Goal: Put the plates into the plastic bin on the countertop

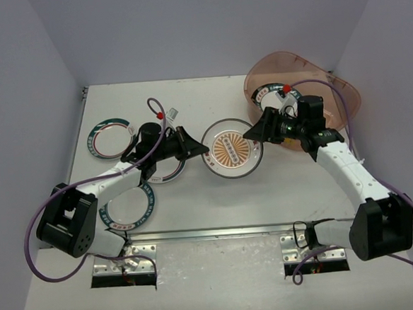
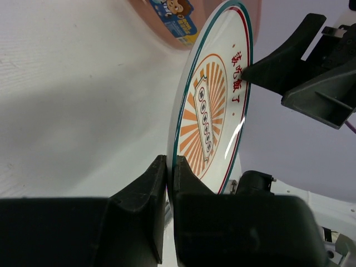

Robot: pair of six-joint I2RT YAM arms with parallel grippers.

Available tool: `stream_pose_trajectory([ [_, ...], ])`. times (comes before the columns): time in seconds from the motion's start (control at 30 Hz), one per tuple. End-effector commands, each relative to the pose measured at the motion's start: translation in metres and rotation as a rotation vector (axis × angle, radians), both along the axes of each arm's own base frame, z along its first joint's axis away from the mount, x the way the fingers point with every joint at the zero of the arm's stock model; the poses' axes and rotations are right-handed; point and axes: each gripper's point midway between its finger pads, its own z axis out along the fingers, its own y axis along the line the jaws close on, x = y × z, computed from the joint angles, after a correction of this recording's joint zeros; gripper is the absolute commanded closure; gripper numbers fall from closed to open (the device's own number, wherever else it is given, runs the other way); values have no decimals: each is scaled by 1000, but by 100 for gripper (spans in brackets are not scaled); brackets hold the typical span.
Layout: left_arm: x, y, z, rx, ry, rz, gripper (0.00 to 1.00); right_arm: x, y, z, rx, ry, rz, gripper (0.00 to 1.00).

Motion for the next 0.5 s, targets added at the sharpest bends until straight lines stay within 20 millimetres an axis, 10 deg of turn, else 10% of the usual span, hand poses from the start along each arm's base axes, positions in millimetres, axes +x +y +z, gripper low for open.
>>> stream_pose_trajectory([
  [0.0, 3, -5, 52, -100, -168, -26, 100, 2, -8, 7, -51, -84, -12, 37],
  [0.2, 2, -1, 49, -69, -170, -22, 100, 9, -33, 11, -174, -126, -126, 10],
  [0.47, -4, 0, 56, -73, -196, -37, 100, 9, -38, -11, -191, -48, -106, 22],
])
